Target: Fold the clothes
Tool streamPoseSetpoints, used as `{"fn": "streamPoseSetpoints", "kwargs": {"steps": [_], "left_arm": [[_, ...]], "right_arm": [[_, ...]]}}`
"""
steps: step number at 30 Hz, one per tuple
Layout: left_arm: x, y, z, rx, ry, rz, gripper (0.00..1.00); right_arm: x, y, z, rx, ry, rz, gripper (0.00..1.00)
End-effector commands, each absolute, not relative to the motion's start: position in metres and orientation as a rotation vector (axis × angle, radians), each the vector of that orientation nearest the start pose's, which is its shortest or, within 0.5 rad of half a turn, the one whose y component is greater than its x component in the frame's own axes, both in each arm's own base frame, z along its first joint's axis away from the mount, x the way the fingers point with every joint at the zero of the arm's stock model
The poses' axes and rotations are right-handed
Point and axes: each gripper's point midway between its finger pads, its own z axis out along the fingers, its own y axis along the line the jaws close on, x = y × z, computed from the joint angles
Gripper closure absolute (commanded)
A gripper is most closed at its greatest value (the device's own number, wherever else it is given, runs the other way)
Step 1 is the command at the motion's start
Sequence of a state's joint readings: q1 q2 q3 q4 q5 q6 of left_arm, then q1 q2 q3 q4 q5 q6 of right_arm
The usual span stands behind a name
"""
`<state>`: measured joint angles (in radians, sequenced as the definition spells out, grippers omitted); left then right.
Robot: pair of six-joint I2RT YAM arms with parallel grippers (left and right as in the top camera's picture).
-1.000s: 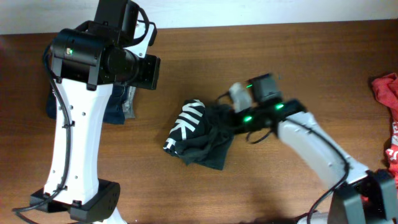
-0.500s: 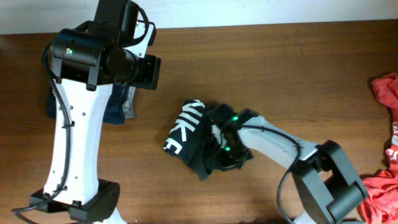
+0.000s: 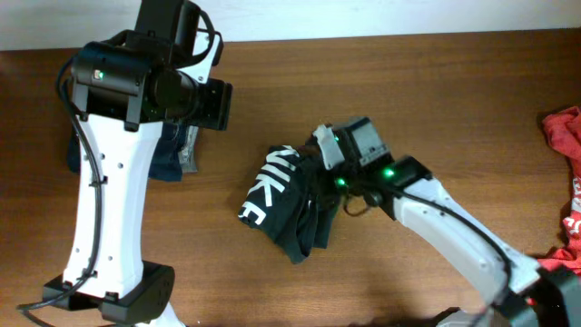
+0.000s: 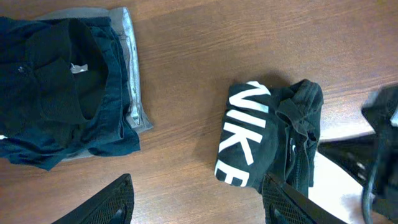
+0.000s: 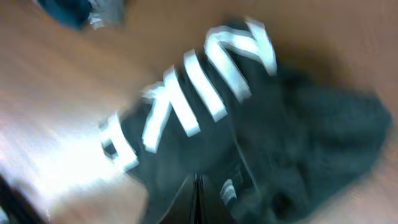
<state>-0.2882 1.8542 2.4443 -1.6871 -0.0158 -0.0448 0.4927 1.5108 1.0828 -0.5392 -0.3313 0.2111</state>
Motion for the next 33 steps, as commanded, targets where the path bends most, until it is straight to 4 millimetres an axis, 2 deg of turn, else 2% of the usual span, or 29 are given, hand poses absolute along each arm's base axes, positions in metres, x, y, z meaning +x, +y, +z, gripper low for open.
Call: {"fn": "streamPoseSetpoints", "kwargs": {"steps": [1, 3, 5, 6, 7, 8, 9, 10, 12, 13, 16, 17, 19, 21, 23, 25, 27, 29, 32, 33], "left_arm": [[0.36, -0.099, 0.341, 0.322, 2.632, -0.072, 0.34], [0.36, -0.099, 0.341, 0.322, 2.632, -0.072, 0.34], [0.36, -0.099, 0.341, 0.321, 2.632, -0.072, 0.34], [0.36, -0.099, 0.341, 0.321, 2.632, -0.072, 0.34], [0.36, -0.099, 0.341, 0.321, 2.632, -0.072, 0.33], [0.36, -0.099, 0.341, 0.321, 2.632, -0.072, 0.33], [0.36, -0.099, 0.341, 0.321, 2.632, -0.072, 0.29], [0.36, -0.099, 0.341, 0.322, 2.632, -0.072, 0.27], [0.36, -0.099, 0.34, 0.321, 2.633, -0.071, 0.23], [0.36, -0.099, 0.34, 0.322, 2.634, -0.071, 0.21], [0.36, -0.1, 0.34, 0.324, 2.634, -0.079, 0.21], [0.359, -0.102, 0.34, 0.329, 2.635, -0.098, 0.21], [0.355, -0.112, 0.333, 0.353, 2.663, -0.175, 0.21], [0.353, -0.11, 0.316, 0.353, 2.725, -0.159, 0.21], [0.354, -0.099, 0.303, 0.331, 2.77, -0.097, 0.18], [0.354, -0.089, 0.296, 0.296, 2.796, -0.088, 0.18], [0.353, -0.094, 0.297, 0.287, 2.802, -0.18, 0.18], [0.348, -0.112, 0.297, 0.371, 2.796, -0.361, 0.28], [0.343, -0.111, 0.28, 0.37, 2.861, -0.353, 0.3], [0.339, -0.11, 0.268, 0.367, 2.906, -0.352, 0.3]], "right_arm": [[0.326, 0.26, 0.108, -0.404, 2.598, 0.814, 0.96], [0.337, 0.27, 0.085, -0.391, 2.607, 0.819, 0.96], [0.344, 0.26, 0.063, -0.35, 2.654, 0.741, 0.96], [0.35, 0.236, 0.05, -0.266, 2.706, 0.61, 0.96], [0.354, 0.202, 0.039, -0.106, 2.767, 0.438, 0.96], [0.354, 0.184, 0.036, -0.017, 2.792, 0.347, 0.96], [0.353, 0.134, 0.037, 0.155, 2.83, 0.173, 0.96], [0.354, 0.125, 0.04, 0.164, 2.835, 0.174, 0.96], [0.352, 0.116, 0.052, 0.054, 2.85, 0.305, 0.96], [0.348, 0.103, 0.06, 0.08, 2.858, 0.344, 0.96], [0.345, 0.09, 0.07, 0.111, 2.852, 0.385, 0.96], [0.345, 0.096, 0.076, 0.042, 2.835, 0.45, 0.96], [0.337, 0.129, 0.097, -0.18, 2.763, 0.689, 0.96], [0.318, 0.168, 0.112, -0.353, 2.713, 0.912, 0.96], [0.3, 0.197, 0.118, -0.511, 2.678, 1.025, 0.96], [0.288, 0.218, 0.112, -0.618, 2.685, 1.015, 0.96], [0.279, 0.23, 0.101, -0.688, 2.715, 0.952, 0.96], [0.274, 0.231, 0.077, -0.658, 2.82, 0.783, 0.96], [0.278, 0.228, 0.052, -0.607, 2.89, 0.675, 0.96], [0.28, 0.224, 0.04, -0.595, 2.918, 0.628, 0.96]]}}
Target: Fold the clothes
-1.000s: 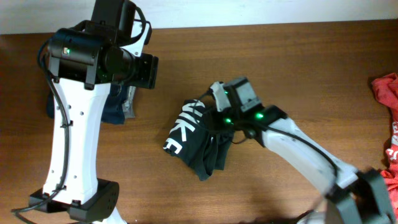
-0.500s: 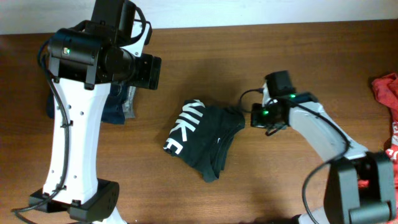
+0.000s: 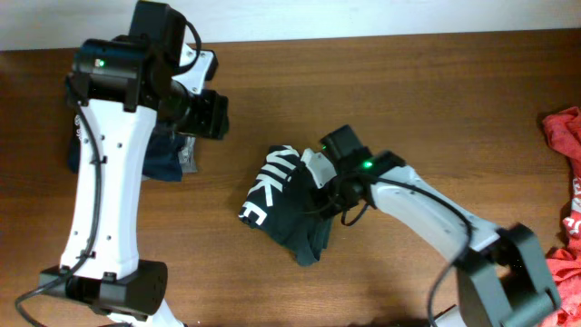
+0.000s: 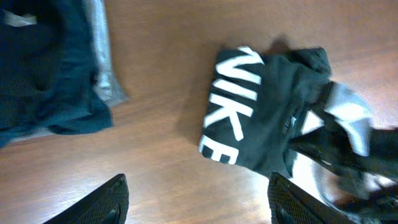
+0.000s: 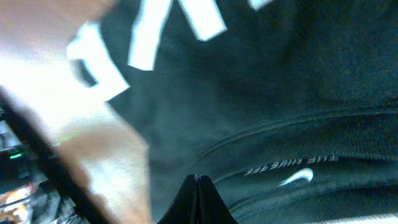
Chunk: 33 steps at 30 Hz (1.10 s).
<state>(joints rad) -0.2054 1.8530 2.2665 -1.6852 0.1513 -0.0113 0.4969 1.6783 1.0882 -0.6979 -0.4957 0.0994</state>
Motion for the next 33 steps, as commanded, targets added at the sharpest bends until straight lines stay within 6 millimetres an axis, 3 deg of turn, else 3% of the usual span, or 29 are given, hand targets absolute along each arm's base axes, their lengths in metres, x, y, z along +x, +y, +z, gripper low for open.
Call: {"fn": "streamPoseSetpoints", "kwargs": {"steps": [1, 4, 6, 8, 9, 12, 15, 16, 17, 21, 26, 29, 31, 33], "left_arm": [[0.335, -0.107, 0.256, 0.355, 2.953, -0.351, 0.29], [0.318, -0.101, 0.221, 0.323, 3.098, -0.374, 0.29], [0.31, -0.105, 0.205, 0.317, 3.146, -0.425, 0.29], [0.308, -0.11, 0.193, 0.312, 3.166, -0.477, 0.29], [0.307, -0.117, 0.186, 0.313, 3.165, -0.542, 0.28], [0.302, -0.13, 0.155, 0.336, 3.183, -0.616, 0.29], [0.294, -0.157, 0.126, 0.392, 3.151, -0.807, 0.3], [0.29, -0.166, 0.117, 0.454, 3.121, -0.875, 0.35], [0.285, -0.17, 0.101, 0.485, 3.12, -0.87, 0.49], [0.277, -0.172, 0.063, 0.522, 3.105, -0.852, 1.0], [0.259, -0.166, 0.021, 0.501, 3.114, -0.839, 0.99], [0.25, -0.156, 0.001, 0.503, 3.137, -0.76, 0.99], [0.251, -0.154, -0.003, 0.497, 3.129, -0.736, 0.99], [0.261, -0.156, -0.004, 0.502, 3.084, -0.732, 0.99]], "right_arm": [[0.282, 0.216, 0.025, -0.547, 2.966, 0.557, 0.96], [0.277, 0.193, -0.017, -0.419, 3.124, 0.431, 0.96], [0.276, 0.187, -0.02, -0.33, 3.163, 0.457, 0.96], [0.278, 0.195, -0.006, -0.334, 3.134, 0.618, 0.96], [0.28, 0.204, 0.014, -0.388, 3.067, 0.761, 0.96], [0.296, 0.204, 0.066, -0.377, 2.894, 0.852, 0.96], [0.31, 0.206, 0.096, -0.402, 2.759, 0.859, 0.92], [0.314, 0.208, 0.1, -0.425, 2.725, 0.859, 0.92], [0.319, 0.208, 0.101, -0.44, 2.703, 0.85, 0.92], [0.333, 0.207, 0.095, -0.431, 2.674, 0.801, 0.92], [0.349, 0.214, 0.069, -0.355, 2.691, 0.82, 0.92], [0.355, 0.215, 0.037, -0.302, 2.748, 0.817, 0.96], [0.353, 0.203, 0.006, -0.105, 2.866, 0.735, 0.96], [0.348, 0.189, -0.015, -0.021, 2.936, 0.626, 0.96]]}}
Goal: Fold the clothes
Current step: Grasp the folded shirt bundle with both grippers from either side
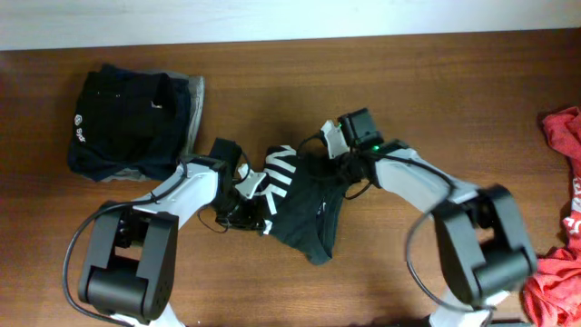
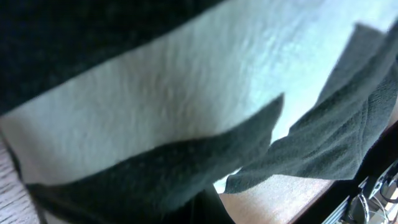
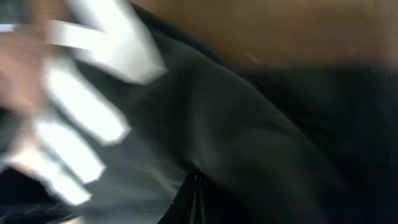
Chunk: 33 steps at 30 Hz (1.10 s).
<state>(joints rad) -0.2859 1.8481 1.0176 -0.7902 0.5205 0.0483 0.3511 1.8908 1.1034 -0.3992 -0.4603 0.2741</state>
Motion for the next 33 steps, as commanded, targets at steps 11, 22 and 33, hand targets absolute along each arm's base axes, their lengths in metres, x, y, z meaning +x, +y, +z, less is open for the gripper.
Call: {"fn": "streamPoseSetpoints", "kwargs": {"steps": [11, 22, 33], "left_arm": [[0.39, -0.109, 0.039, -0.134, 2.794, -0.631, 1.0], [0.339, -0.112, 0.077, -0.191, 3.024, -0.885, 0.21], [0.283, -0.142, 0.053, -0.066, 3.085, -1.181, 0.05]], "right_arm": [[0.281, 0.16, -0.015, 0.41, 3.234, 0.417, 0.96], [0.292, 0.187, 0.07, -0.329, 2.936, 0.674, 0.64], [0.314, 0.181, 0.009, -0.135, 3.026, 0.601, 0.96]]}}
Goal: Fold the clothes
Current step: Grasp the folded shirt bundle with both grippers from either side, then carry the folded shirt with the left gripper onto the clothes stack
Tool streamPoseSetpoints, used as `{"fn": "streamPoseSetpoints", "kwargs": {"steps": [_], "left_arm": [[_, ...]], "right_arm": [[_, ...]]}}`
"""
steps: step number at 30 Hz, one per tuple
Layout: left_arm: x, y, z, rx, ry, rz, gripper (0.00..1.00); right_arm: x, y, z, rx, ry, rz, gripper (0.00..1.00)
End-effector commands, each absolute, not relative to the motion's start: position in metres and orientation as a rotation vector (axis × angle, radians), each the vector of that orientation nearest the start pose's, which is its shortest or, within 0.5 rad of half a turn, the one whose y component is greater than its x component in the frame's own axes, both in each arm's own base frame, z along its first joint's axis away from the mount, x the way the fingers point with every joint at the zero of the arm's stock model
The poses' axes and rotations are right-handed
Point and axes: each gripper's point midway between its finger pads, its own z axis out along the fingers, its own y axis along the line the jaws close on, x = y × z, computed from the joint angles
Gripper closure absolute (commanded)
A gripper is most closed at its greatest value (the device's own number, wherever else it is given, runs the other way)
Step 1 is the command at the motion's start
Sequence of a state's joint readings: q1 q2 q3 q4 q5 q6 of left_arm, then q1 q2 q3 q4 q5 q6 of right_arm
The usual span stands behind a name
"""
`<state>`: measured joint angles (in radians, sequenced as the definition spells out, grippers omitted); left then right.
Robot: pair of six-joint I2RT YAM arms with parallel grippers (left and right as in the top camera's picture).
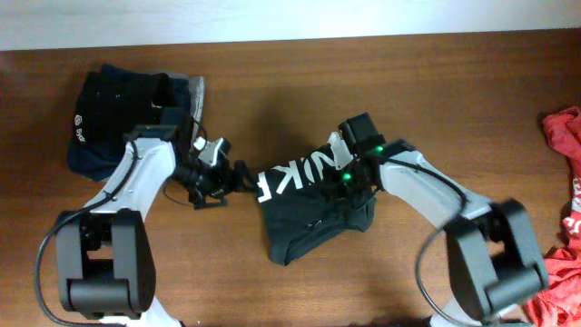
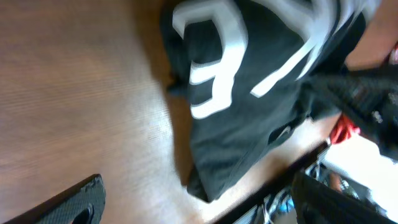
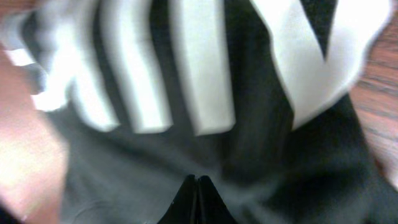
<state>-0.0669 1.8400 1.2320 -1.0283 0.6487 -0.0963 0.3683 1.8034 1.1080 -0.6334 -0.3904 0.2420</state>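
Observation:
A black garment with white NIKE lettering [image 1: 309, 204] lies spread in the middle of the table, the letters running along its upper edge. My right gripper [image 1: 348, 178] is at the garment's upper right part, its fingers [image 3: 196, 186] shut tight against the black cloth [image 3: 205, 93]. My left gripper [image 1: 238, 175] sits just left of the garment, clear of it. Its two fingers [image 2: 68, 202] stand wide open, with the lettered cloth [image 2: 249, 81] lying ahead of them on the wood.
A folded pile of dark clothes [image 1: 123, 127] lies at the table's upper left, behind the left arm. Red clothing [image 1: 565, 136] hangs in at the right edge, with more [image 1: 558, 291] at the lower right. Bare wood [image 1: 436, 91] surrounds the garment.
My left gripper was buried in the cloth at the garment's left edge; now it is open and drawn back to the left. The garment has turned and lies flatter and wider.
The garment lay bunched, my right gripper shut at its upper right and my left arm high and open near the folded pile. Then the right gripper was closer over the cloth. Later the left gripper was at the garment's left edge. Now the garment lies spread.

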Motion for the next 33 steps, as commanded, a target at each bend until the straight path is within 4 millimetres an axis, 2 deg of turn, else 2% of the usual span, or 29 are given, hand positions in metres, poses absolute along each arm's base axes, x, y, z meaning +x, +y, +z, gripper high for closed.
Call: {"fn": "streamPoseSetpoints", "kwargs": {"steps": [1, 2, 4, 7, 12, 13, 17, 18, 19, 20, 21, 22, 23, 25, 27, 29, 30, 31, 33], "left_arm": [[0.276, -0.144, 0.043, -0.113, 3.101, -1.182, 0.05], [0.271, -0.146, 0.035, -0.145, 3.101, -1.198, 0.05], [0.264, -0.157, 0.02, -0.17, 3.053, -1.274, 0.05], [0.258, -0.172, 0.0, -0.232, 3.026, -1.273, 0.04], [0.251, -0.212, -0.012, -0.187, 2.967, -1.303, 0.04], [0.249, -0.218, -0.015, -0.177, 2.977, -1.262, 0.01], [0.245, -0.222, -0.024, -0.166, 3.008, -1.146, 0.04], [0.247, -0.222, -0.026, -0.152, 3.004, -1.113, 0.16], [0.248, -0.222, -0.028, -0.142, 2.999, -1.079, 0.33], [0.249, -0.221, -0.03, -0.137, 3.002, -1.046, 0.64], [0.249, -0.221, -0.031, -0.132, 3.0, -1.045, 0.76], [0.25, -0.221, -0.03, -0.128, 2.994, -1.045, 0.95], [0.252, -0.22, -0.03, -0.107, 2.984, -1.047, 0.99], [0.257, -0.221, -0.023, 0.01, 2.938, -1.091, 0.99], [0.262, -0.221, -0.011, 0.167, 2.884, -1.137, 0.99], [0.27, -0.213, -0.001, 0.206, 2.883, -1.12, 1.0], [0.281, -0.205, 0.014, 0.248, 2.87, -1.101, 1.0], [0.288, -0.201, 0.024, 0.283, 2.853, -1.091, 0.99], [0.312, -0.189, 0.059, 0.396, 2.789, -1.054, 0.99]], "right_arm": [[0.314, 0.177, 0.003, -0.091, 3.048, 0.592, 0.96], [0.311, 0.173, -0.003, -0.008, 3.083, 0.593, 0.96], [0.306, 0.173, -0.006, 0.011, 3.112, 0.616, 0.96], [0.304, 0.173, -0.006, 0.012, 3.12, 0.618, 0.96], [0.304, 0.173, -0.006, 0.006, 3.119, 0.618, 0.96], [0.304, 0.173, -0.006, 0.002, 3.119, 0.618, 0.96], [0.304, 0.174, -0.006, -0.006, 3.119, 0.625, 0.96], [0.303, 0.175, -0.005, -0.006, 3.119, 0.636, 0.96], [0.303, 0.175, -0.005, -0.005, 3.119, 0.637, 0.96], [0.302, 0.175, -0.005, -0.005, 3.123, 0.643, 0.96], [0.301, 0.176, -0.005, -0.004, 3.128, 0.651, 0.96], [0.298, 0.176, -0.002, -0.002, 3.137, 0.664, 0.96], [0.296, 0.176, 0.0, -0.007, 3.14, 0.662, 0.96], [0.294, 0.173, 0.013, -0.038, 3.125, 0.658, 0.96], [0.292, 0.172, 0.033, -0.058, 3.091, 0.656, 0.96], [0.292, 0.172, 0.057, -0.073, 3.035, 0.671, 0.96], [0.29, 0.171, 0.083, -0.091, 2.969, 0.687, 0.96], [0.289, 0.17, 0.096, -0.098, 2.936, 0.688, 0.96], [0.287, 0.167, 0.136, -0.12, 2.812, 0.704, 0.96]]}}
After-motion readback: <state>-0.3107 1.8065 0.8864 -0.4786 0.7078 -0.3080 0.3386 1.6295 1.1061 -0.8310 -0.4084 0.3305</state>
